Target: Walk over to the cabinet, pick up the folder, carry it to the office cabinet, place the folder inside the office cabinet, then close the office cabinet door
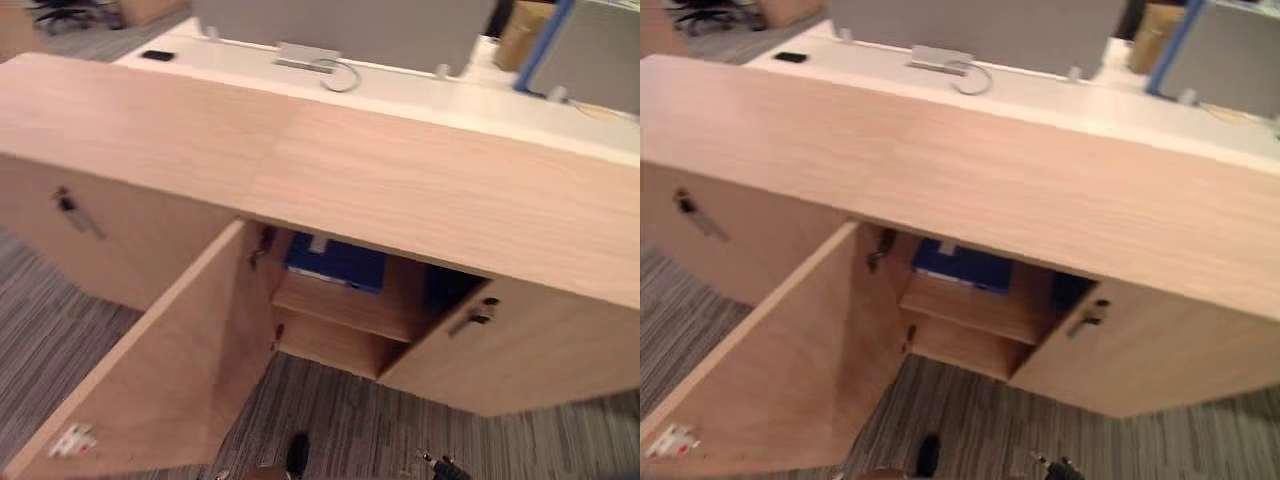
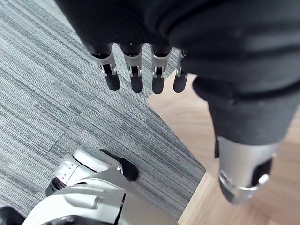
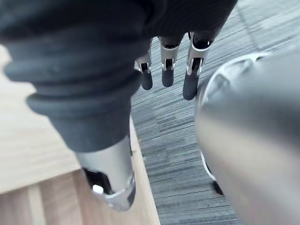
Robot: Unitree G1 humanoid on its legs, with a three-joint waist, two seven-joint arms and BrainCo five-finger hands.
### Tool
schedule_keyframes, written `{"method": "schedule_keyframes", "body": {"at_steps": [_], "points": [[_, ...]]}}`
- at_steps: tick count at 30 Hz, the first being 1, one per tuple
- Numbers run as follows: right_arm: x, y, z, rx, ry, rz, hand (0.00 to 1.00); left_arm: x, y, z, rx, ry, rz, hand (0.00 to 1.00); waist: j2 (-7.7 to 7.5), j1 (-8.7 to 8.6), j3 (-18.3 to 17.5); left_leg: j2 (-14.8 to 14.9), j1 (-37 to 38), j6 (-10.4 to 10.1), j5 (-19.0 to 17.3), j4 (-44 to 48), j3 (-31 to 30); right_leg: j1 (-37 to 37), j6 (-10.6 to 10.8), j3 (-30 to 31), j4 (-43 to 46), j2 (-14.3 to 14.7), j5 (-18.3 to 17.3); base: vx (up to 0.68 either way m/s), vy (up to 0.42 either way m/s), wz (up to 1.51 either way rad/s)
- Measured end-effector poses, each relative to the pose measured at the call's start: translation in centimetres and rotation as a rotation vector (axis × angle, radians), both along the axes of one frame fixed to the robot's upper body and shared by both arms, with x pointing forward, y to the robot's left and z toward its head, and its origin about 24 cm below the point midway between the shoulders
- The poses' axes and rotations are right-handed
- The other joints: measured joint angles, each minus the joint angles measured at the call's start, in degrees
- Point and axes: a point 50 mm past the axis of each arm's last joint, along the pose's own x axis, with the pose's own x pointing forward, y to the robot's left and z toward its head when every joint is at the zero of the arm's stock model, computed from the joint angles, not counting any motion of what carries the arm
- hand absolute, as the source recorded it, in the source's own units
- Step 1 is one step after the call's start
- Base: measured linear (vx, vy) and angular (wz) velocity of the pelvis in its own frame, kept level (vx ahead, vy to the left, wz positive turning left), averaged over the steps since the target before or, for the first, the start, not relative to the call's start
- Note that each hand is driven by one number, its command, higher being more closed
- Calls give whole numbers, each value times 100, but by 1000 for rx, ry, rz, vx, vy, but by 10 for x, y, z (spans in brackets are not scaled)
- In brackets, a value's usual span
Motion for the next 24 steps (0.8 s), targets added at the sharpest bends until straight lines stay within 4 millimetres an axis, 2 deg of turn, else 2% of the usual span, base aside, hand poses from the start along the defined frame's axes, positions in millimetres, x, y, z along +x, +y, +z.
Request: {"method": "schedule_keyframes", "body": {"at_steps": [1, 3, 4, 6, 8, 11, 14, 18, 24], "points": [[2, 7, -1, 16, -10, 0, 0, -2, 0, 0, 1, 1, 19, 0, -7, 8, -4, 14, 11, -24, -29, 40, -51, 30, 208, 329, -337, 161, -140, -92, -97, 93], [2, 14, -2, 34, -10, 0, 0, -1, 0, 0, 4, -9, 26, 0, -18, 10, -12, 26, -20, -39, -45, 43, -44, 192, 383, 312, -1016, 314, -205, -91, -155, 101], [0, 17, -3, 46, 1, 2, 0, -1, 0, 1, 7, -16, 30, 0, -38, 26, -33, 21, -52, -50, -37, 55, -43, 262, 391, 280, -1486, 431, -195, -62, -179, 88], [2, 23, -4, 67, 7, 7, 0, -5, 1, 1, 14, -11, 36, 0, -93, 73, -74, 14, -131, -106, 2, 78, -42, 222, 302, 250, -1939, 659, -32, -66, -205, 33], [-1, 23, -5, 74, 32, 11, 0, -12, -1, 0, 11, 3, 53, 0, -73, 119, -156, 92, -218, -213, 7, 71, -81, 395, 302, -12, -2381, 818, -60, -110, -273, 2], [-3, 23, -6, 80, 46, 7, 0, -5, 1, 1, 18, -13, 43, 0, -124, 92, -125, 232, -310, -405, 107, -26, -357, 657, 245, -365, -2972, 1062, -153, -77, -239, 26], [-3, 23, -6, 74, 53, 30, 0, 3, 3, 2, 22, -27, 33, 0, -144, 69, -88, 351, -305, -606, 291, -195, -715, 790, 145, -729, -3045, 1239, -316, -37, -243, 53], [-5, 20, -6, 63, 61, 29, 0, 8, 4, 3, 19, -41, 37, 0, -152, 107, -74, 410, -330, -709, 386, -218, -1031, 915, 93, -1149, -3116, 1379, -411, -36, -114, 54], [-5, 22, -7, 69, 66, 28, 0, 11, 4, 3, 21, -44, 19, 0, -180, 171, -2, 368, -432, -741, 444, -215, -1118, 931, 108, -1366, -3129, 1381, -450, 11, -27, 20]]}}
